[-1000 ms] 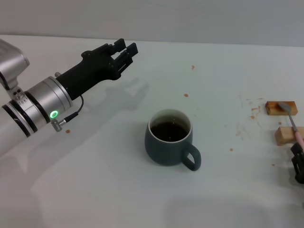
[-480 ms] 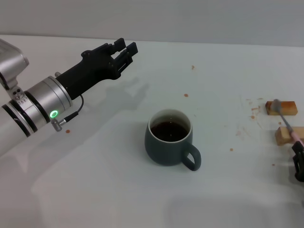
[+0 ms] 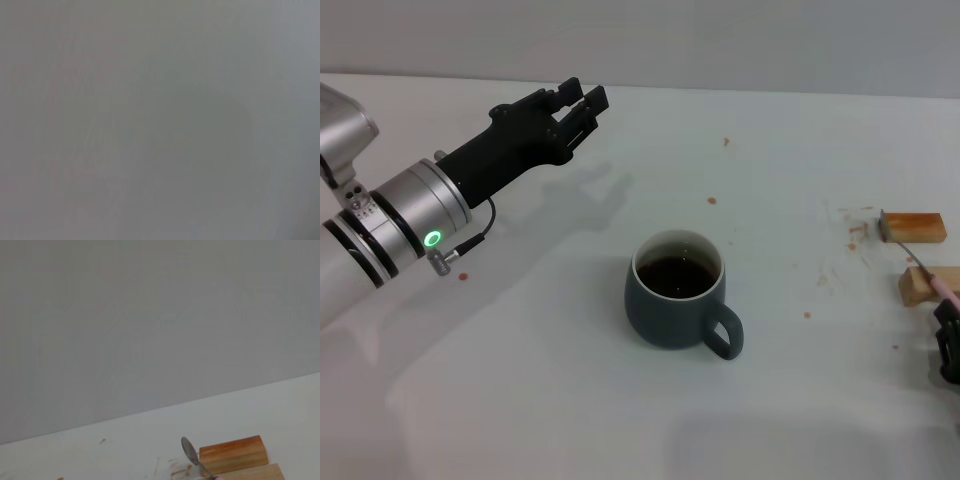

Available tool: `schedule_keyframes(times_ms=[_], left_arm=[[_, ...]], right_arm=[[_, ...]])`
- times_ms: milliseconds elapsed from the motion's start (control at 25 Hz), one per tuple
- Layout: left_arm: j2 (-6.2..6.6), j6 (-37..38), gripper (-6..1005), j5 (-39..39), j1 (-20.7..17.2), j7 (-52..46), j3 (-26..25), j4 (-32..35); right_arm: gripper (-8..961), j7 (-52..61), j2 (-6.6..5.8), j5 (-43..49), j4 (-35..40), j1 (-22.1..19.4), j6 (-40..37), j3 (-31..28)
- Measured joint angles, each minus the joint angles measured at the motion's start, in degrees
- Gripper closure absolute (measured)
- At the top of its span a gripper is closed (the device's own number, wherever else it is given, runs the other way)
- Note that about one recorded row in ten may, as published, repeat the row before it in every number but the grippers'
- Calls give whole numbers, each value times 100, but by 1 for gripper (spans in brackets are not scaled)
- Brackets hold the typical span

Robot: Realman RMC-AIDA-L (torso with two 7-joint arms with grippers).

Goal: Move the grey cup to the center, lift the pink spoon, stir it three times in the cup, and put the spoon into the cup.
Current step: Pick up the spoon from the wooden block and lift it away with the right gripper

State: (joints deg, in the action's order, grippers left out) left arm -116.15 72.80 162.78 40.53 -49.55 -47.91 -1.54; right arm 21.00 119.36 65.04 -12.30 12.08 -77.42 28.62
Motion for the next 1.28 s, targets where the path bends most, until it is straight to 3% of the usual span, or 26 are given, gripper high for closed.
schedule_keyframes(times_ms=[1280], left_arm=[[14,30,617,-1,-63,-17,-69,-27]], right_arm=[[824,1,0,44,0,41,-72,20]])
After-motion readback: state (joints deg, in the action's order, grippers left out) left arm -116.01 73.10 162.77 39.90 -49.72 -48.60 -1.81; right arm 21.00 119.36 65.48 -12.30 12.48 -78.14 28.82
